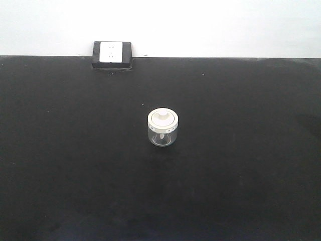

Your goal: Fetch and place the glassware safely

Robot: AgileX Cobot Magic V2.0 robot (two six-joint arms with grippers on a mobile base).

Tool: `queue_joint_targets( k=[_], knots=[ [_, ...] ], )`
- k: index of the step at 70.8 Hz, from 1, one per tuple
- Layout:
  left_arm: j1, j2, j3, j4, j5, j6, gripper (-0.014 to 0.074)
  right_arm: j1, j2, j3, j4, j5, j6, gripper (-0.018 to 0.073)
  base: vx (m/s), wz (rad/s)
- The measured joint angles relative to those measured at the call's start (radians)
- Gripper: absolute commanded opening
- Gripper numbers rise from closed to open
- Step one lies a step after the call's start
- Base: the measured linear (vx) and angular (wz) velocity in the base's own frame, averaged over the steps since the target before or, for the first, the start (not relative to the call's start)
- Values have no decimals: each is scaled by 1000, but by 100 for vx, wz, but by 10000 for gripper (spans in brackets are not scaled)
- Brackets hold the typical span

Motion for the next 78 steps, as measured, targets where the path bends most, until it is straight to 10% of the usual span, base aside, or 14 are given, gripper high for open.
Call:
queue_joint_targets(
  k=[78],
  knots=[
    [0, 0, 0, 0, 0, 0, -7, -1, -48, 3, 25, -4, -10, -3, 0, 0]
  ],
)
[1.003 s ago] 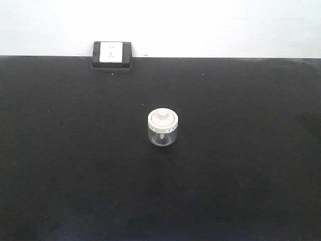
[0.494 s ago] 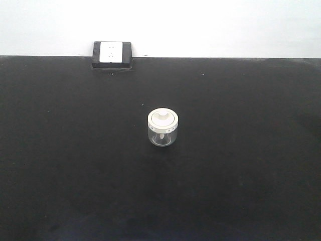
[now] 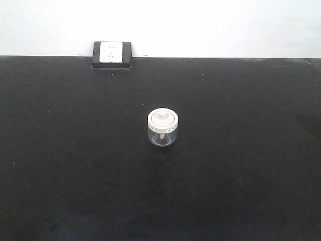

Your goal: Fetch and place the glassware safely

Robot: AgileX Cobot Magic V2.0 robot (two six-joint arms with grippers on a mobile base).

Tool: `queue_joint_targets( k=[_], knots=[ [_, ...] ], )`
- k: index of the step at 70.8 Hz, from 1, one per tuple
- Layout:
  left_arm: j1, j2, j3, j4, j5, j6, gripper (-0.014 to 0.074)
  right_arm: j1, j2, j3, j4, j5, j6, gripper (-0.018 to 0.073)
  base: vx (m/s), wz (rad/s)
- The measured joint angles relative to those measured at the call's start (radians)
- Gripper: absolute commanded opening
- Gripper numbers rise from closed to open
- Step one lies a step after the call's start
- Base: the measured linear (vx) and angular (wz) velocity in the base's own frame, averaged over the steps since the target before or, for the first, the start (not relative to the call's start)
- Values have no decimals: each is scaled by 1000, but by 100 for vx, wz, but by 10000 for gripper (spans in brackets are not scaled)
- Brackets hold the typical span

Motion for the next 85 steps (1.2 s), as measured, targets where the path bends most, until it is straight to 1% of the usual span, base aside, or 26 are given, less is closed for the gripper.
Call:
queue_joint_targets(
  k=[3, 7, 8, 10, 11, 14, 18, 20, 21, 22, 24, 25, 28, 29, 31, 32, 33, 37, 41, 44, 49, 66, 72, 85],
  knots=[
    [0, 0, 0, 0, 0, 0, -7, 0, -1, 8, 29, 1, -25, -3, 0, 0],
    [0, 0, 0, 0, 0, 0, -7, 0, -2, 22, 104, 8, -73, -3, 0, 0],
    [0, 0, 0, 0, 0, 0, -7, 0, -2, 24, 104, 10, -81, -3, 0, 0],
    [0, 0, 0, 0, 0, 0, -7, 0, -2, 34, 168, 20, -133, -3, 0, 0],
    [0, 0, 0, 0, 0, 0, -7, 0, -2, 39, 196, 20, -133, -3, 0, 0],
    [0, 0, 0, 0, 0, 0, -7, 0, -2, 49, 274, 33, -227, -3, 0, 0],
    [0, 0, 0, 0, 0, 0, -7, 0, -2, 63, 397, 43, -322, -3, 0, 0],
    [0, 0, 0, 0, 0, 0, -7, 0, -4, 70, 470, 47, -409, -3, 0, 0],
    [0, 0, 0, 0, 0, 0, -7, 0, -5, 72, 489, 48, -409, -3, 0, 0],
    [0, 0, 0, 0, 0, 0, -7, 0, -7, 77, 544, 52, -462, -3, 0, 0],
    [0, 0, 0, 0, 0, 0, -7, 0, -11, 83, 599, 55, -532, -3, 0, 0],
    [0, 0, 0, 0, 0, 0, -7, 0, -15, 86, 636, 55, -549, -3, 0, 0],
    [0, 0, 0, 0, 0, 0, -7, 0, -29, 96, 723, 60, -651, -3, 0, 0],
    [0, 0, 0, 0, 0, 0, -7, 0, -31, 99, 757, 61, -667, -3, 0, 0],
    [0, 0, 0, 0, 0, 0, -7, 0, -43, 106, 820, 64, -746, -3, 0, 0],
    [0, 0, 0, 0, 0, 0, -7, 0, -49, 108, 834, 64, -746, -3, 0, 0],
    [0, 0, 0, 0, 0, 0, -7, 0, -56, 114, 877, 65, -790, -3, 0, 0],
    [0, 0, 0, 0, 0, 0, -7, 0, -82, 127, 960, 69, -880, -3, 0, 0],
    [0, 0, 0, 0, 0, 0, -7, 0, -113, 142, 1015, 77, -953, -3, 0, 0],
    [0, 0, 0, 0, 0, 0, -7, 0, -143, 157, 1041, 90, -980, -3, 0, 0],
    [0, 0, 0, 0, 0, 0, -7, 0, -191, 184, 1051, 100, -1002, -3, 0, 0],
    [0, 0, 0, 0, 0, 0, -7, 0, -359, 285, 1010, 144, -998, -3, 0, 0],
    [0, 0, 0, 0, 0, 0, -7, 0, -412, 294, 1002, 153, -997, -3, 0, 0],
    [0, 0, 0, 0, 1, 0, -7, 0, -432, 294, 998, 177, -990, -3, 0, 0]
  ],
)
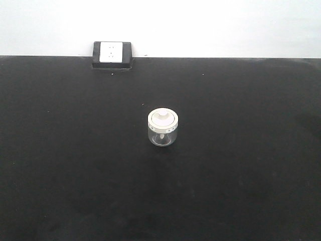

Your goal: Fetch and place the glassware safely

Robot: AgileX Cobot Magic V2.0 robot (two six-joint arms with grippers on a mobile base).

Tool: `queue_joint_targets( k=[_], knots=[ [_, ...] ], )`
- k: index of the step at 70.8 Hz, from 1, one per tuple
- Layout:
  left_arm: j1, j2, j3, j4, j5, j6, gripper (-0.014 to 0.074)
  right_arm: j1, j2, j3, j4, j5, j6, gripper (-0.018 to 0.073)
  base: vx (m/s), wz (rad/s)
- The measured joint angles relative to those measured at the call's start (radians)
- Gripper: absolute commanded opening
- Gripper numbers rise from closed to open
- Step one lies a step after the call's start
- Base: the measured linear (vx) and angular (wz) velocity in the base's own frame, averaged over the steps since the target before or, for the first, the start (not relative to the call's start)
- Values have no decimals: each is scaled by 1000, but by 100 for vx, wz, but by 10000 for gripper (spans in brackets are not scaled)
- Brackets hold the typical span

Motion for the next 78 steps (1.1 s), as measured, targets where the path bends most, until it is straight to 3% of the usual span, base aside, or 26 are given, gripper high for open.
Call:
queue_joint_targets(
  k=[30, 78],
  knots=[
    [0, 0, 0, 0, 0, 0, -7, 46, 0, 0, -26, 7, -30, -3, 0, 0],
    [0, 0, 0, 0, 0, 0, -7, 46, 0, 0, -26, 7, -36, -3, 0, 0]
  ],
)
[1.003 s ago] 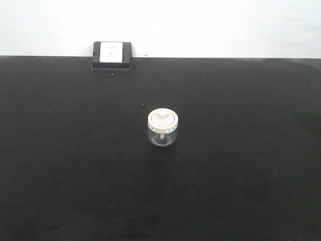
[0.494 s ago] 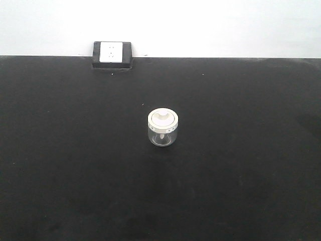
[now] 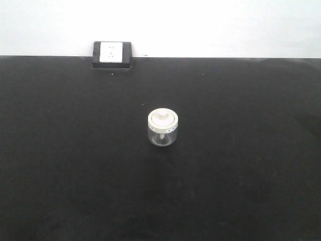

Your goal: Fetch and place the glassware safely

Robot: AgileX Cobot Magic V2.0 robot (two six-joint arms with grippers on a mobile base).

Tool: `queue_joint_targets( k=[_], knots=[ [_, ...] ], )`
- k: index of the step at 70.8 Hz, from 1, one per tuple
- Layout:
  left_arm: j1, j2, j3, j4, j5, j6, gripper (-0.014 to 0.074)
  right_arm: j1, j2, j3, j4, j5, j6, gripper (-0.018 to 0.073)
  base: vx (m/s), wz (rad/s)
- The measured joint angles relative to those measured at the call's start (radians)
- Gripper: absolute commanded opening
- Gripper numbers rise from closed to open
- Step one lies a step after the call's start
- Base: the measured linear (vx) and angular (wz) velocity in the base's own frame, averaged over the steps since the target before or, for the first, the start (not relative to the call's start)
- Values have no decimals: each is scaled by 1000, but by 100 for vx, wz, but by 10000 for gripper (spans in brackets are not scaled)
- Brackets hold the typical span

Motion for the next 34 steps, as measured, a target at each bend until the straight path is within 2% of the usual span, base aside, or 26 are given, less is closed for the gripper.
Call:
queue_joint_targets(
  k=[34],
  knots=[
    [0, 0, 0, 0, 0, 0, -7, 0, 0, 0, 0, 0, -1, -3, 0, 0]
  ],
)
